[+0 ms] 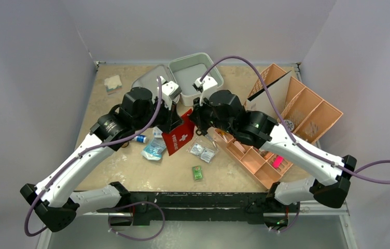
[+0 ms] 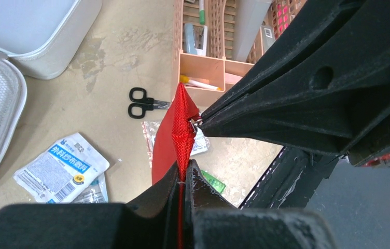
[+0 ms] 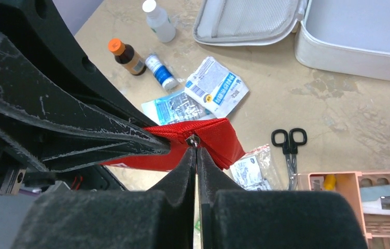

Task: Organize the medicine kit
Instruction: Zip the medicine pouch.

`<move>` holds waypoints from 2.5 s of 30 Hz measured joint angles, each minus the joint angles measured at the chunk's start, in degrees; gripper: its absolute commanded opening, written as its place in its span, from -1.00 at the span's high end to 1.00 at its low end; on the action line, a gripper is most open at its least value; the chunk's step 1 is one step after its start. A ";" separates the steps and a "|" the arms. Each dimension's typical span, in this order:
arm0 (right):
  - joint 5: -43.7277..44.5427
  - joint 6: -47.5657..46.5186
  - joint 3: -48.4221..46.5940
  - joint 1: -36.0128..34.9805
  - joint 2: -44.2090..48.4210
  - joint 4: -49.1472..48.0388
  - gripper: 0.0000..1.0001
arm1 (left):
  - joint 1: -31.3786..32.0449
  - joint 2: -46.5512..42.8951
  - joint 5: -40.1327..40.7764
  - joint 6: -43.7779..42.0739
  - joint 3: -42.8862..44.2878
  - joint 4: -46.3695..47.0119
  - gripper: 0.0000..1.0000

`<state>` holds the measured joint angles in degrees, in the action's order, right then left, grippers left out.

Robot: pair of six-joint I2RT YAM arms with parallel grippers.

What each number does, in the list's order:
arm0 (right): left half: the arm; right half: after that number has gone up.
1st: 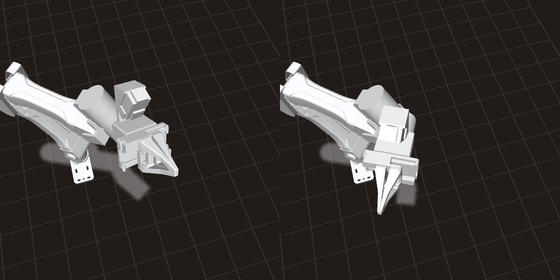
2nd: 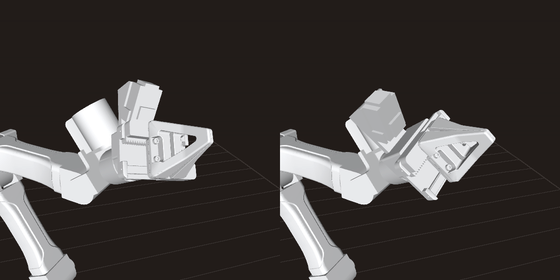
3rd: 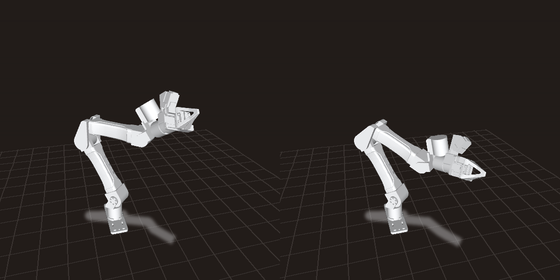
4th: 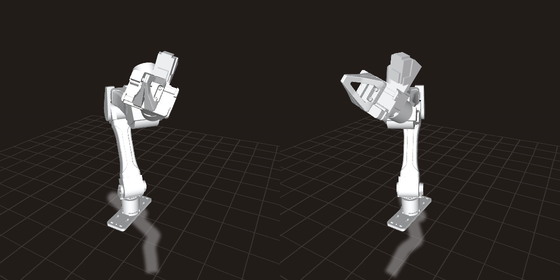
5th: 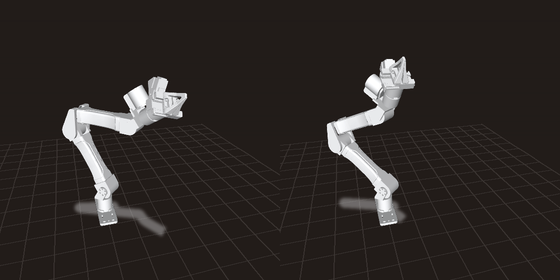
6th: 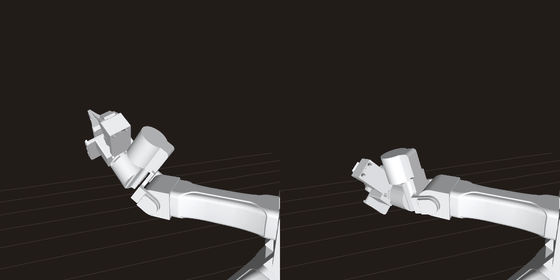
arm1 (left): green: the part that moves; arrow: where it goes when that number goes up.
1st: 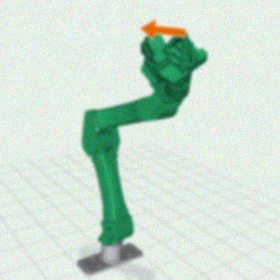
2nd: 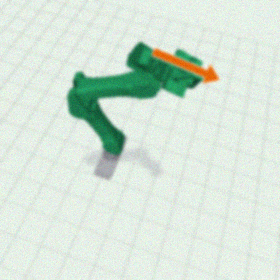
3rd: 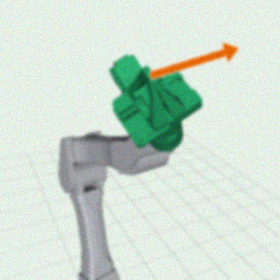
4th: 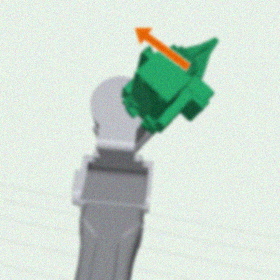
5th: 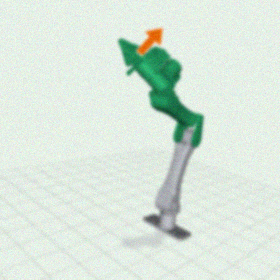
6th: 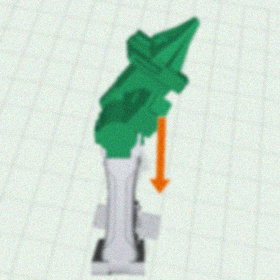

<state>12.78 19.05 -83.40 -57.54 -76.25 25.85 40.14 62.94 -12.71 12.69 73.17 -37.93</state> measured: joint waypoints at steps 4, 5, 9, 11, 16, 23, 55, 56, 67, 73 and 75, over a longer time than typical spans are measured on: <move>-2.51 0.87 2.21 0.04 1.75 -1.46 0.58 | 0.00 -2.38 -1.25 -0.66 -2.21 1.42 1.00; -3.15 1.03 2.91 0.11 2.19 -1.75 0.53 | 0.00 -2.93 -1.77 -0.90 -2.60 1.88 1.00; -5.09 2.21 4.63 0.70 2.78 -2.36 0.54 | 0.00 -3.96 -3.37 -1.60 -2.80 3.61 1.00; -5.95 2.86 5.40 1.05 2.78 -2.97 0.55 | 0.00 -4.13 -4.00 -1.81 -2.80 4.57 1.00; -8.57 3.74 8.41 1.66 3.67 -5.92 0.44 | 0.00 -4.42 -5.07 -2.03 -3.37 5.73 1.00; -11.93 2.89 11.52 2.08 7.15 -9.53 0.30 | -0.02 -4.70 -7.28 -3.74 -3.76 5.81 1.00; -25.07 0.50 15.69 5.07 11.69 -16.13 1.00 | -0.15 -12.11 -7.91 12.11 -13.14 18.18 1.00; -25.18 0.66 15.69 5.11 11.63 -16.44 1.00 | -0.15 -12.41 -7.52 13.31 -13.57 18.91 1.00; -26.49 3.54 17.05 7.23 11.67 -19.80 1.00 | -0.50 -13.60 -6.40 16.68 -16.20 24.30 1.00; -32.13 4.52 18.29 10.86 11.56 -20.81 1.00 | -0.68 -14.49 -9.18 16.68 -17.77 27.63 1.00; -34.32 4.37 18.29 11.63 11.50 -21.18 1.00 | -0.70 -14.84 -9.97 16.70 -17.77 28.44 1.00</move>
<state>-21.54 23.42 -65.10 -45.91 -64.75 4.67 39.44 48.10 -22.68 29.39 55.40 -9.50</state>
